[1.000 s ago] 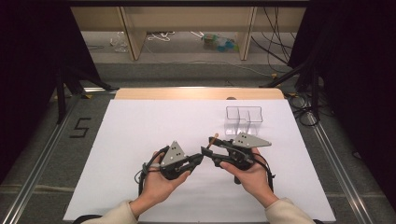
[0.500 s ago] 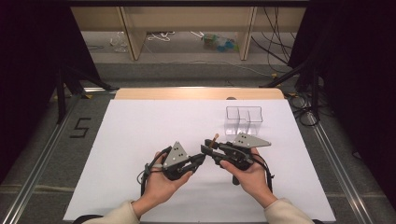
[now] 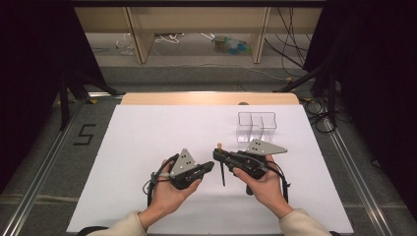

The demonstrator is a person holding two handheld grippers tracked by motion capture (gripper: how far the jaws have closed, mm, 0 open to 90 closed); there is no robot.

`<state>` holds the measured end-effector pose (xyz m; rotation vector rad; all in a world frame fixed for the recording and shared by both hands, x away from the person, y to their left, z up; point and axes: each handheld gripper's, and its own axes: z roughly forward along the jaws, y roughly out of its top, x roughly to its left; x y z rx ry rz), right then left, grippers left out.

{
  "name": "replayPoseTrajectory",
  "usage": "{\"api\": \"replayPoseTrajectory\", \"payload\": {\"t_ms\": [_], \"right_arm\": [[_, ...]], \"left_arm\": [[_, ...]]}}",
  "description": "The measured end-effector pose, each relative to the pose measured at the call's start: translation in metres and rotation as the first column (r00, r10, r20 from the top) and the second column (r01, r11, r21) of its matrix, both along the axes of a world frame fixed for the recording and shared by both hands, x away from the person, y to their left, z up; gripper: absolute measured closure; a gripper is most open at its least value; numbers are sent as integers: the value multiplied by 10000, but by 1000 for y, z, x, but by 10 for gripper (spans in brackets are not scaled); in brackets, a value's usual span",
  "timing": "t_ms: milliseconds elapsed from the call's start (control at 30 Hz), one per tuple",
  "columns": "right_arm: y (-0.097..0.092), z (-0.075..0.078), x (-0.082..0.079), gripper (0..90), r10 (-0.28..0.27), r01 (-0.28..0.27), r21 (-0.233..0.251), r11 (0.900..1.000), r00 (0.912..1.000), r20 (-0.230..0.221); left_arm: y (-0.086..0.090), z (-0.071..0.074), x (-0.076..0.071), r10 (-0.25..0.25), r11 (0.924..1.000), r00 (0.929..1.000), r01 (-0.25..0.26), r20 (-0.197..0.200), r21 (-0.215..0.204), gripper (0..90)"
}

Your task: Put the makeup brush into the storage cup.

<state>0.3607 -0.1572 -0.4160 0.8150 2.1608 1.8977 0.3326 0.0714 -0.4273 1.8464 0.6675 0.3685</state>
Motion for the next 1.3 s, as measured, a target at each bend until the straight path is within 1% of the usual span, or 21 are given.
{"api": "replayPoseTrajectory", "payload": {"t_ms": [33, 133, 167, 200, 233, 267, 300, 333, 367, 533, 633, 700, 733, 867, 900, 967, 1033, 1067, 1167, 1200, 1300], "right_arm": [[-1, 0, 1, 844, -60, 60, 89, 9999, 9999, 84], [-6, 0, 3, 844, -221, 220, -126, 9997, 9997, -103], [-6, -1, 3, 844, -309, 309, -1, 9995, 9995, -101], [-6, -2, 5, 843, -423, 424, -27, 9991, 9987, 281], [-6, -2, 4, 844, -370, 371, -45, 9993, 9991, 225], [-7, 0, 2, 844, -350, 353, -320, 9989, 9993, 101], [-7, 0, 1, 843, -328, 330, -240, 9992, 9994, 75], [-5, -1, 1, 843, -480, 483, -127, 9988, 9985, 276], [-7, 0, 1, 843, -394, 404, -381, 9985, 9989, 261], [-8, 0, 1, 843, -500, 524, -486, 9974, 9975, 489], [-7, -1, 2, 843, -600, 623, -324, 9975, 9960, 667], [-9, 0, 2, 843, -600, 634, -520, 9966, 9960, 660], [-9, 0, 1, 843, -708, 735, -392, 9965, 9952, 677], [-11, 2, 2, 842, -678, 715, -504, 9962, 9951, 717], [-11, 2, 2, 843, -714, 743, -353, 9966, 9945, 770], [-13, 3, 1, 842, -742, 777, -475, 9958, 9947, 717], [-14, 3, 3, 842, -799, 844, -453, 9954, 9924, 939], [-14, 3, 2, 842, -769, 804, -479, 9956, 9944, 720], [-16, 4, 2, 842, -813, 847, -449, 9954, 9941, 716], [-15, 4, 3, 842, -842, 867, -283, 9958, 9932, 801], [-18, 6, 2, 842, -893, 926, -413, 9948, 9931, 766]], "left_arm": [[1, 1, 0, 42, 10000, 10000, -43, 51, 87, 900], [5, 0, 0, 40, 10000, 10000, -40, 37, -6, 897], [5, -1, -1, 132, 9998, 9999, -133, -98, -134, 876], [6, -1, 0, 118, 9998, 9999, -119, -55, -154, 852], [7, -2, -1, 160, 9997, 9999, -160, -5, -196, 835], [8, -2, -1, 116, 9995, 9999, -115, 11, -288, 813], [9, -2, -2, 103, 9996, 9999, -102, 36, -265, 793], [10, -2, -2, 44, 9996, 9999, -41, 108, -278, 754], [12, -1, -3, 82, 9996, 9998, -78, 158, -262, 736], [18, -1, -4, -193, 9986, 9995, 206, 260, -495, 589], [22, -1, -4, -486, 9965, 9967, 529, 652, -654, 505], [23, 0, -6, -491, 9959, 9947, 556, 906, -713, 437], [23, 0, -7, -537, 9952, 9941, 610, 943, -767, 395], [27, 2, -11, -635, 9935, 9892, 752, 1321, -850, 290], [28, 3, -13, -607, 9932, 9886, 736, 1378, -906, 278], [31, 3, -14, -623, 9921, 9872, 773, 1470, -984, 254], [35, 4, -16, -550, 9916, 9869, 718, 1517, -1077, 239], [37, 4, -16, -535, 9911, 9866, 713, 1544, -1121, 231], [44, 5, -19, -501, 9899, 9857, 705, 1611, -1231, 214], [46, 5, -19, -482, 9898, 9852, 692, 1643, -1249, 211], [54, 5, -21, -303, 9899, 9854, 529, 1677, -1317, 208]]}}
